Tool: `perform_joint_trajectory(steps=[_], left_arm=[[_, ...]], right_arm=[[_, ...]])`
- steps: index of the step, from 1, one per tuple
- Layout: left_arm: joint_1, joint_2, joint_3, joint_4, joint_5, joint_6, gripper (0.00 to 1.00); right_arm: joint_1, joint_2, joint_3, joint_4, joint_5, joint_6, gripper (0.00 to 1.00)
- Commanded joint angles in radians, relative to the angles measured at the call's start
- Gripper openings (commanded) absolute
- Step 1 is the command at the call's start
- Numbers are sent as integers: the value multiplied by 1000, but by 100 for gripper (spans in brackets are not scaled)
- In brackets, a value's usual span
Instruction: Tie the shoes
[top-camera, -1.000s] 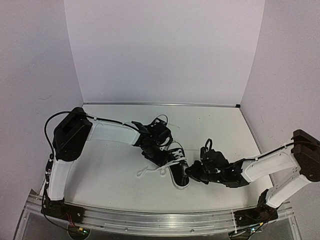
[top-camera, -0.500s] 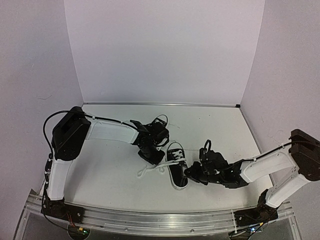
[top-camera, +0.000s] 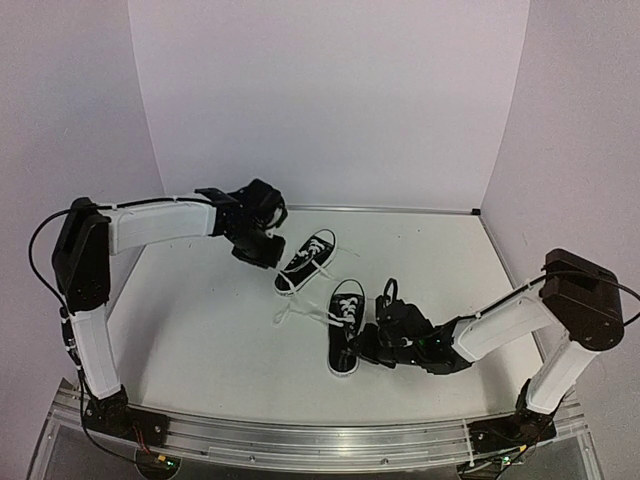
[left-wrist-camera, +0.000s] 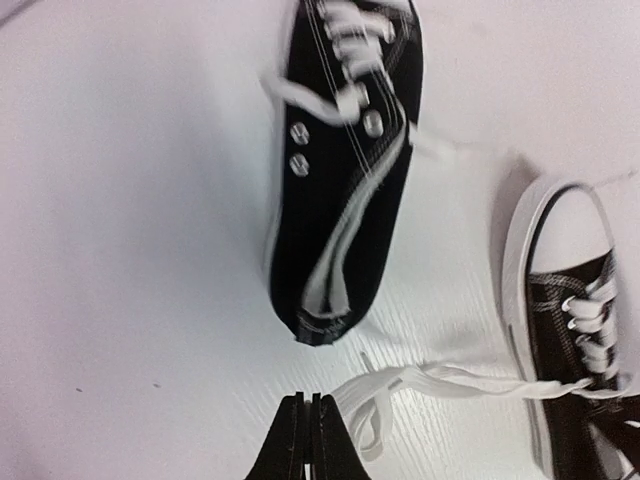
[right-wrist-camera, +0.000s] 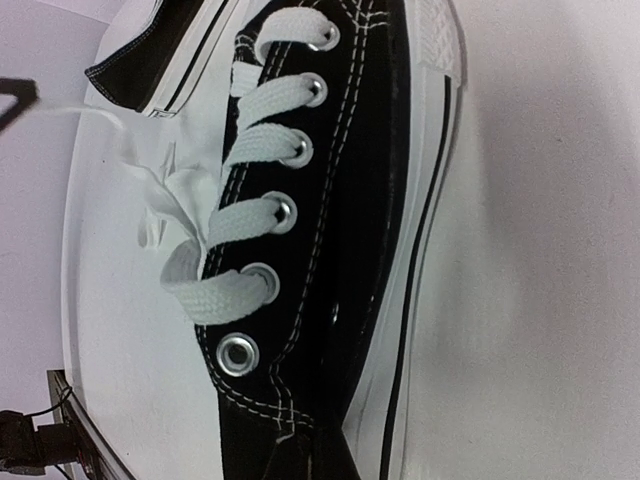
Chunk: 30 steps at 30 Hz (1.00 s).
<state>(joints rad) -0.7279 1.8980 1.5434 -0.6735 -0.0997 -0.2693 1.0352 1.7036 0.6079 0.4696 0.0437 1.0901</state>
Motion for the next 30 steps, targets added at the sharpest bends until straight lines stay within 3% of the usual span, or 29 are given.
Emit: perform_joint_trajectory(steps=[1, 3, 5, 11, 14, 20, 24, 26, 30], left_arm=[[42, -105, 109, -14, 36, 49, 0], [42, -111, 122, -29, 79, 56, 0], [40, -138, 99, 10, 166, 67, 0], [-48, -199, 72, 117, 330, 94, 0], [-104, -152, 154, 99, 348, 109, 0], [-196, -10, 351, 74, 446, 128, 0], [-227, 64, 442, 58, 513, 128, 0], [-233, 84, 461, 64, 545, 123, 0], [-240, 94, 469, 73, 594, 108, 0]], right_arm=[[22, 121, 114, 160, -93, 11, 0], [23, 119, 115, 164, -109, 16, 4], [23, 85, 95, 163, -117, 18, 14], [23, -167, -46, 122, -95, 17, 62], [23, -356, -117, 45, -80, -18, 73], [23, -832, -210, -241, 57, -89, 78], [22, -1109, -252, -289, 128, -207, 62], [23, -1147, -247, -289, 140, -277, 57], [22, -988, -154, -291, 123, -420, 52]])
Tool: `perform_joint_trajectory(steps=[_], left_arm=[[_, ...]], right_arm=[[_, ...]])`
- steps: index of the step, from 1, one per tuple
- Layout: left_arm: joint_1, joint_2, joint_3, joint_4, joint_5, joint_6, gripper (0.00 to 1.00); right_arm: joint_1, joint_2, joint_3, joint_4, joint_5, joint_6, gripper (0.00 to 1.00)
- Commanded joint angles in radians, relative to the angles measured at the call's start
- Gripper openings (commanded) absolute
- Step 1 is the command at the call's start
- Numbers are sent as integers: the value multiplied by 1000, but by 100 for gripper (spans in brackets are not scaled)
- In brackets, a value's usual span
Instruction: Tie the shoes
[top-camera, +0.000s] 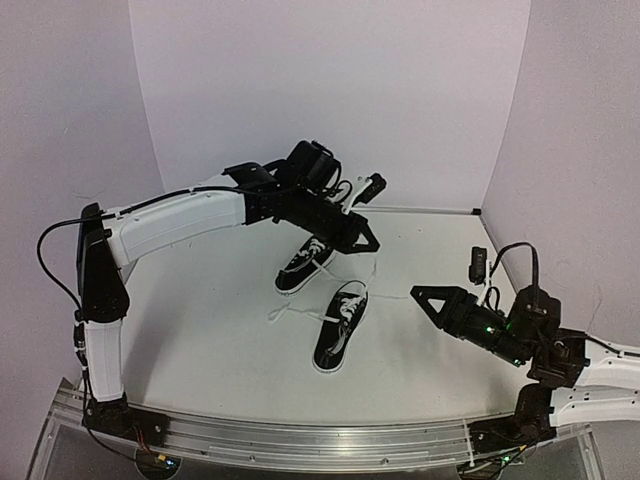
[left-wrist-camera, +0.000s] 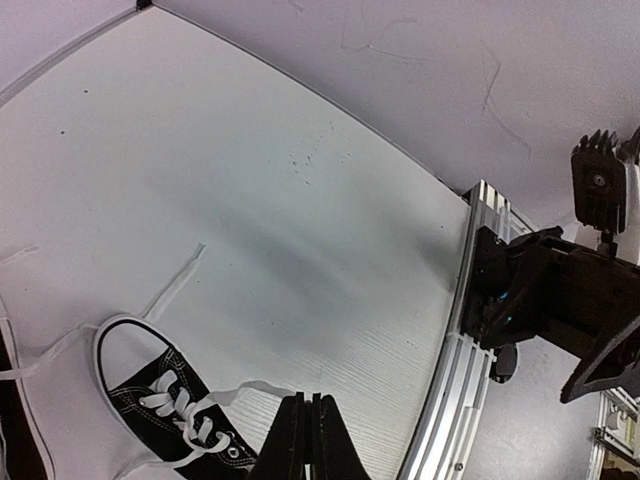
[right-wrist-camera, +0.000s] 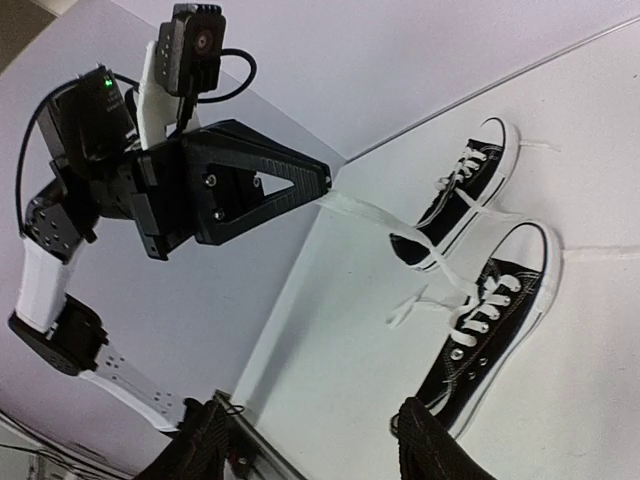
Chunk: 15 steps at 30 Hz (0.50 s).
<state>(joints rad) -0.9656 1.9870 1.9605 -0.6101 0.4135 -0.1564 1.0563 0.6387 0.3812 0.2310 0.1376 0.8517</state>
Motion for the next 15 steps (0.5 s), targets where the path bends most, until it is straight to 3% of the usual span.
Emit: perform_joint_trajectory(steps=[1, 7, 15], left_arm=[[-4, 3, 50, 10, 86, -7, 0], [-4, -37, 0, 11, 85, -12, 0], [-4, -61, -35, 0, 80, -8, 0]], right_arm=[[0, 125, 105, -53, 24, -211, 51], [1, 358, 265, -49, 65, -395, 48], [1, 448, 326, -44, 144, -496, 48]])
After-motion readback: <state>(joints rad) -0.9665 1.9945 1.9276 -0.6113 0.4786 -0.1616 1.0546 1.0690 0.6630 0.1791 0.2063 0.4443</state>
